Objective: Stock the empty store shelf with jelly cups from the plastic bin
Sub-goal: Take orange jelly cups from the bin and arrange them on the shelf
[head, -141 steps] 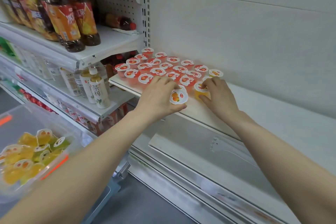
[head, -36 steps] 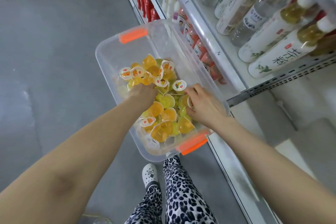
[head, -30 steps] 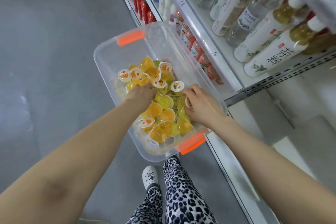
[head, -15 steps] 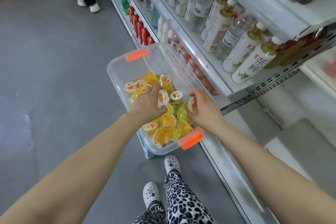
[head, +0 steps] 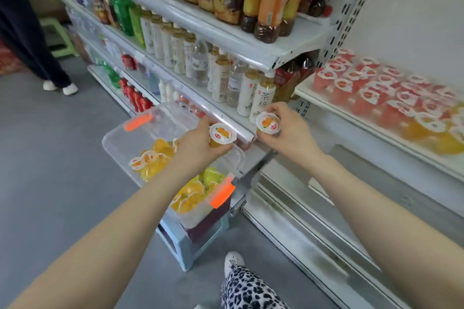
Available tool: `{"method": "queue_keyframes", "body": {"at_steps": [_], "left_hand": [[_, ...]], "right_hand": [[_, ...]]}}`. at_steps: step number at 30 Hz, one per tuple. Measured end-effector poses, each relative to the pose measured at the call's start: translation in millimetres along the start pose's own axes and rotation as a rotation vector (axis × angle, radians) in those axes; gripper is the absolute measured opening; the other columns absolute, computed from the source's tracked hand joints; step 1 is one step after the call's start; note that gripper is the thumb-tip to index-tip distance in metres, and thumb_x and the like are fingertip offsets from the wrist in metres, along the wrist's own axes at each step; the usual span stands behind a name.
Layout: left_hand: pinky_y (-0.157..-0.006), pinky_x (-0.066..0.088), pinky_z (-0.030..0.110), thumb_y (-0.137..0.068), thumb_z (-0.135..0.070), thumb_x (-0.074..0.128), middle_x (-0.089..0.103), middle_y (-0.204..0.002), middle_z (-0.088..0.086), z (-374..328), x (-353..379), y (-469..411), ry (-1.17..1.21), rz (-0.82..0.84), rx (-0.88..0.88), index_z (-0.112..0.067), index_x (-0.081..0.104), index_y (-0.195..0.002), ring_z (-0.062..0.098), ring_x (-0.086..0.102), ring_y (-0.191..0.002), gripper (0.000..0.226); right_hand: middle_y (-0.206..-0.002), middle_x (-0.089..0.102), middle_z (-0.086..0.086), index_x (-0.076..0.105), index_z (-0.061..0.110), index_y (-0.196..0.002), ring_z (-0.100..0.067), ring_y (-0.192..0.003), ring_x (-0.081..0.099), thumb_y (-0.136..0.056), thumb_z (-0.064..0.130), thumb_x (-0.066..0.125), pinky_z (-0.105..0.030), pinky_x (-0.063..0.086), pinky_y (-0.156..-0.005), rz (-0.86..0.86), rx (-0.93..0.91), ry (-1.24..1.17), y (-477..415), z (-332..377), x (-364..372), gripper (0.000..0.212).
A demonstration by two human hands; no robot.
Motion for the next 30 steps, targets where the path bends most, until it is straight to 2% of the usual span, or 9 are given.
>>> {"method": "queue_keyframes", "body": {"at_steps": [4, 7, 12, 15, 18, 22, 25, 28, 30], "left_hand": [[-0.067, 0.044, 0.030, -0.066, -0.061, 0.074, 0.065, -0.092, -0.014, -58.3, 9.3, -11.6, 0.057, 0.028, 0.056, -0.032, 0.055, -0.102, 0.012, 0.061, -0.086, 0.050], [-0.060, 0.040, 0.020, -0.067, -0.057, 0.076, 0.061, -0.094, -0.012, -107.7, 19.3, -20.8, 0.073, 0.032, 0.152, -0.034, 0.060, -0.098, 0.006, 0.058, -0.080, 0.042], [-0.061, 0.038, 0.014, -0.068, -0.056, 0.076, 0.058, -0.090, -0.023, -188.9, 43.2, -27.8, 0.159, 0.050, 0.263, -0.037, 0.058, -0.100, -0.004, 0.055, -0.081, 0.041], [-0.063, 0.037, 0.008, -0.067, -0.057, 0.073, 0.059, -0.092, -0.026, -237.2, 60.8, -29.6, 0.195, 0.068, 0.335, -0.042, 0.054, -0.099, -0.011, 0.054, -0.082, 0.040], [-0.073, 0.047, 0.024, -0.069, -0.058, 0.073, 0.061, -0.099, -0.019, -285.4, 82.6, -35.2, 0.140, 0.055, 0.390, -0.036, 0.058, -0.103, 0.002, 0.056, -0.088, 0.043], [-0.079, 0.051, 0.034, -0.070, -0.056, 0.076, 0.065, -0.102, -0.011, -343.9, 116.1, -41.1, 0.142, 0.067, 0.405, -0.028, 0.062, -0.107, 0.010, 0.059, -0.090, 0.048], [-0.074, 0.052, 0.034, -0.070, -0.053, 0.077, 0.064, -0.088, -0.015, -384.7, 138.5, -40.0, 0.143, 0.053, 0.434, -0.029, 0.063, -0.098, 0.007, 0.060, -0.082, 0.039], [-0.067, 0.048, 0.031, -0.071, -0.045, 0.077, 0.067, -0.092, -0.010, -415.7, 159.6, -38.8, 0.152, 0.030, 0.452, -0.024, 0.068, -0.099, 0.002, 0.056, -0.077, 0.037], [-0.067, 0.050, 0.034, -0.071, -0.041, 0.076, 0.069, -0.091, -0.007, -430.3, 174.7, -40.2, 0.136, 0.025, 0.453, -0.022, 0.069, -0.097, 0.005, 0.058, -0.076, 0.033]], "right_hand": [[-0.099, 0.060, 0.007, 0.051, 0.027, -0.102, -0.015, -0.090, 0.054, -0.075, 0.037, 0.074, -0.031, 0.041, -0.071, -0.115, 0.069, 0.032, 17.8, -21.5, -66.3, 0.037], [-0.101, 0.060, 0.008, 0.055, 0.026, -0.102, -0.014, -0.092, 0.054, -0.077, 0.036, 0.073, -0.031, 0.042, -0.074, -0.212, 0.075, 0.057, 35.0, -35.6, -116.5, 0.033], [-0.097, 0.059, 0.012, 0.057, 0.026, -0.100, -0.011, -0.090, 0.052, -0.078, 0.041, 0.073, -0.026, 0.034, -0.074, -0.324, 0.114, 0.121, 64.2, -70.8, -197.2, 0.031], [-0.096, 0.061, 0.013, 0.059, 0.026, -0.099, -0.008, -0.089, 0.053, -0.077, 0.045, 0.074, -0.024, 0.035, -0.074, -0.404, 0.150, 0.136, 83.1, -99.8, -244.7, 0.032], [-0.096, 0.062, 0.013, 0.060, 0.028, -0.099, -0.008, -0.088, 0.055, -0.076, 0.046, 0.075, -0.025, 0.039, -0.074, -0.465, 0.205, 0.152, 103.6, -136.4, -292.4, 0.033], [-0.096, 0.064, 0.007, 0.058, 0.028, -0.098, -0.014, -0.086, 0.059, -0.075, 0.050, 0.074, -0.032, 0.046, -0.078, -0.509, 0.314, 0.209, 130.6, -193.0, -351.1, 0.035], [-0.100, 0.065, 0.003, 0.058, 0.027, -0.100, -0.020, -0.091, 0.061, -0.075, 0.045, 0.074, -0.032, 0.044, -0.079, -0.487, 0.404, 0.256, 146.5, -238.5, -380.3, 0.035], [-0.103, 0.065, -0.001, 0.057, 0.027, -0.103, -0.024, -0.095, 0.060, -0.074, 0.040, 0.073, -0.030, 0.042, -0.077, -0.414, 0.503, 0.265, 155.5, -283.3, -389.8, 0.036], [-0.105, 0.065, -0.003, 0.057, 0.025, -0.104, -0.026, -0.098, 0.059, -0.074, 0.037, 0.073, -0.031, 0.041, -0.079, -0.373, 0.533, 0.257, 157.2, -308.0, -388.3, 0.036]]}}
Point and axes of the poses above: each hand's wrist, its own y-axis away from the middle knuckle, its own x-axis out of the palm, z = x × y, the point moved 9 cm from there along -y, towards the middle knuckle
